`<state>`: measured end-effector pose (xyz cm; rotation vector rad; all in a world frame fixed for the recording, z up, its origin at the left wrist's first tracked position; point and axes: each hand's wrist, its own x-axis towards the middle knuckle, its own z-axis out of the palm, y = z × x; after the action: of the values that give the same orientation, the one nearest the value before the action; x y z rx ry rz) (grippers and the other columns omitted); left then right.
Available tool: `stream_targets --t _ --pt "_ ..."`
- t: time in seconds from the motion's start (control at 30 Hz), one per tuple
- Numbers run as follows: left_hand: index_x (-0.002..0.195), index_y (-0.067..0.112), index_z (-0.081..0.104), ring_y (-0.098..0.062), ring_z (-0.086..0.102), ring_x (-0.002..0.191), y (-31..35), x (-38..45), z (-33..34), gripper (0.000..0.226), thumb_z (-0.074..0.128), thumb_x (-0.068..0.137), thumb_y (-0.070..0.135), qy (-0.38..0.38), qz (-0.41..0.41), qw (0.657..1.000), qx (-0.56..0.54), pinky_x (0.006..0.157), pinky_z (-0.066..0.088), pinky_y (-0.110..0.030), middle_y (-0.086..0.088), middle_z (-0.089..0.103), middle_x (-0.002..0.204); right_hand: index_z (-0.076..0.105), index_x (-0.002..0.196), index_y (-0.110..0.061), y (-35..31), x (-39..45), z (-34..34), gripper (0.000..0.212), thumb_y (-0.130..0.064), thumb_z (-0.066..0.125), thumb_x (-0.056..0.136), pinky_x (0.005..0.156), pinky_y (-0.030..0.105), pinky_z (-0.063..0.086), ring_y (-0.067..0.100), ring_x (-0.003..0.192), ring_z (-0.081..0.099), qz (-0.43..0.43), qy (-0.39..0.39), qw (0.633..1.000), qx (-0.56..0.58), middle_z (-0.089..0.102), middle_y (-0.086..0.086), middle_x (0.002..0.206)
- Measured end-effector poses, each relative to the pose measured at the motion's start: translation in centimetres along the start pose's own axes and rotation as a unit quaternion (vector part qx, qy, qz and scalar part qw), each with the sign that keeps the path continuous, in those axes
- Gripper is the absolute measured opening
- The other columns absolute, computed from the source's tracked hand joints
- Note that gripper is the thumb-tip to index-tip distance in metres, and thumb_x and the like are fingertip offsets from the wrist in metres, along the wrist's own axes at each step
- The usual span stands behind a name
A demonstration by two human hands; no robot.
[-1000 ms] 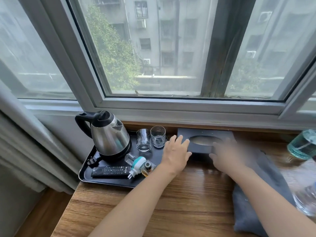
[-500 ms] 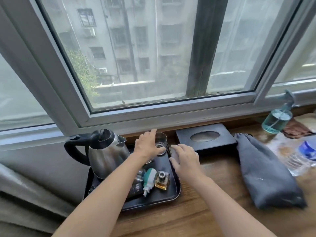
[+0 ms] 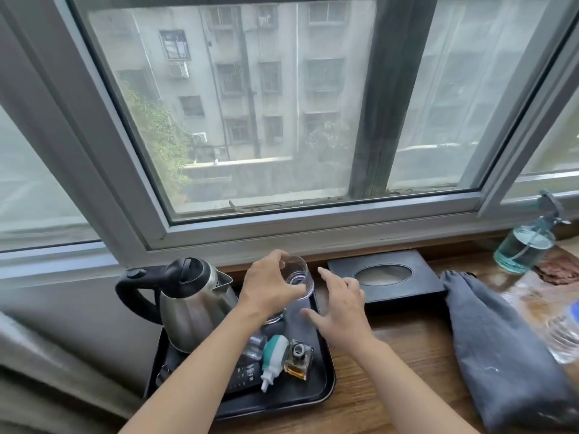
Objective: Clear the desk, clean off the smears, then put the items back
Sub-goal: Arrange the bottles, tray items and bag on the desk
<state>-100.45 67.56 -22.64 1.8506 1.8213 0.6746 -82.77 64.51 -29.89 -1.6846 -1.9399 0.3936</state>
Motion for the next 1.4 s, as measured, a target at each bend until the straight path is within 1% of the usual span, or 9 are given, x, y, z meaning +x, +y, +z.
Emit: stream_targets --t 0.13,0.27,0.4,0.5,0.67,0.83,0.97,1.17,1.4 --pt "0.122 0.036 0.063 -0.001 0.064 0.095 0.3 -3.1 -2.2 0.063 0.092 0.067 0.029 0.002 0.014 0.992 -0.121 0.083 0.053 -0.018 0.018 0.069 0.109 0.044 0.144 -0.040 -0.3 0.2 -1.1 0.080 -0.042 0.086 0.077 0.110 0.033 0.040 0.002 0.125 0.042 -0.037 -0.018 0.983 0.181 0.046 -0.037 0.128" --pt "0.122 0.041 0.063 -0.001 0.064 0.105 -0.4 -5.0 -2.4 0.066 0.096 0.067 0.024 0.002 0.023 0.981 -0.195 0.089 0.053 -0.018 0.017 0.071 0.115 0.051 0.134 -0.042 -1.0 0.5 -2.5 0.066 -0.037 0.086 0.078 0.102 0.033 0.049 0.006 0.118 0.060 -0.070 -0.030 0.966 0.245 0.061 -0.024 0.126" --pt "0.123 0.044 0.057 -0.001 0.061 0.106 -1.8 -6.0 -2.2 0.064 0.088 0.067 0.049 -0.023 0.009 0.986 -0.164 0.089 0.053 -0.022 0.022 0.065 0.118 0.055 0.131 -0.044 -0.6 1.3 -4.4 0.067 -0.031 0.090 0.075 0.097 0.036 0.054 0.005 0.114 0.063 -0.102 -0.099 0.965 0.221 0.063 -0.023 0.127" --pt "0.129 0.040 0.056 0.001 0.057 0.110 -2.3 -6.2 -2.0 0.059 0.086 0.078 0.046 -0.051 -0.003 0.991 -0.121 0.094 0.048 -0.021 0.023 0.060 0.121 0.059 0.131 -0.042 -0.2 1.7 -5.7 0.070 -0.021 0.092 0.073 0.101 0.030 0.052 0.004 0.121 0.060 -0.100 -0.135 0.959 0.228 0.062 -0.024 0.128" --pt "0.141 0.046 0.053 -0.003 0.054 0.123 -2.7 -5.8 -1.0 0.058 0.076 0.088 0.056 -0.070 -0.029 0.990 -0.119 0.109 0.046 -0.031 0.016 0.058 0.131 0.060 0.132 -0.040 -0.2 2.6 -7.3 0.071 -0.009 0.088 0.074 0.092 0.031 0.056 0.016 0.109 0.067 -0.056 -0.157 0.935 0.314 0.070 -0.009 0.116" --pt "0.154 0.023 0.043 -0.021 0.049 0.136 -4.4 -4.6 1.4 0.071 0.074 0.093 0.043 -0.031 -0.073 0.997 -0.025 0.115 0.041 -0.038 -0.002 0.052 0.143 0.056 0.141 -0.032 0.2 5.1 -6.0 0.072 -0.021 0.088 0.076 0.105 0.027 0.045 0.000 0.119 0.055 -0.075 -0.121 0.978 0.155 0.057 -0.018 0.130" --pt "0.147 0.013 0.043 -0.032 0.051 0.131 -4.3 -3.3 2.8 0.058 0.064 0.099 0.039 -0.003 -0.120 0.993 -0.013 0.108 0.043 -0.042 -0.012 0.055 0.136 0.048 0.148 -0.026 0.1 7.2 -3.1 0.082 -0.022 0.085 0.075 0.112 0.034 0.036 0.022 0.130 0.046 -0.098 -0.150 0.983 0.041 0.055 -0.006 0.142" --pt "0.150 0.005 0.029 -0.041 0.054 0.130 -3.8 -1.3 3.6 0.071 0.064 0.101 0.043 -0.003 -0.178 0.983 0.031 0.102 0.045 -0.046 -0.023 0.054 0.140 0.047 0.143 -0.021 -0.5 8.6 -0.1 0.073 -0.018 0.079 0.077 0.103 0.034 0.040 0.021 0.116 0.040 -0.112 -0.210 0.971 -0.016 0.055 -0.002 0.138" --pt "0.150 0.003 0.022 -0.043 0.062 0.123 -4.2 -0.3 4.4 0.084 0.069 0.094 0.045 -0.018 -0.238 0.971 0.006 0.095 0.049 -0.045 -0.022 0.064 0.133 0.045 0.151 -0.023 -0.7 9.7 1.4 0.074 -0.020 0.074 0.083 0.111 0.036 0.035 0.024 0.126 0.038 -0.139 -0.216 0.966 -0.014 0.050 0.003 0.136"
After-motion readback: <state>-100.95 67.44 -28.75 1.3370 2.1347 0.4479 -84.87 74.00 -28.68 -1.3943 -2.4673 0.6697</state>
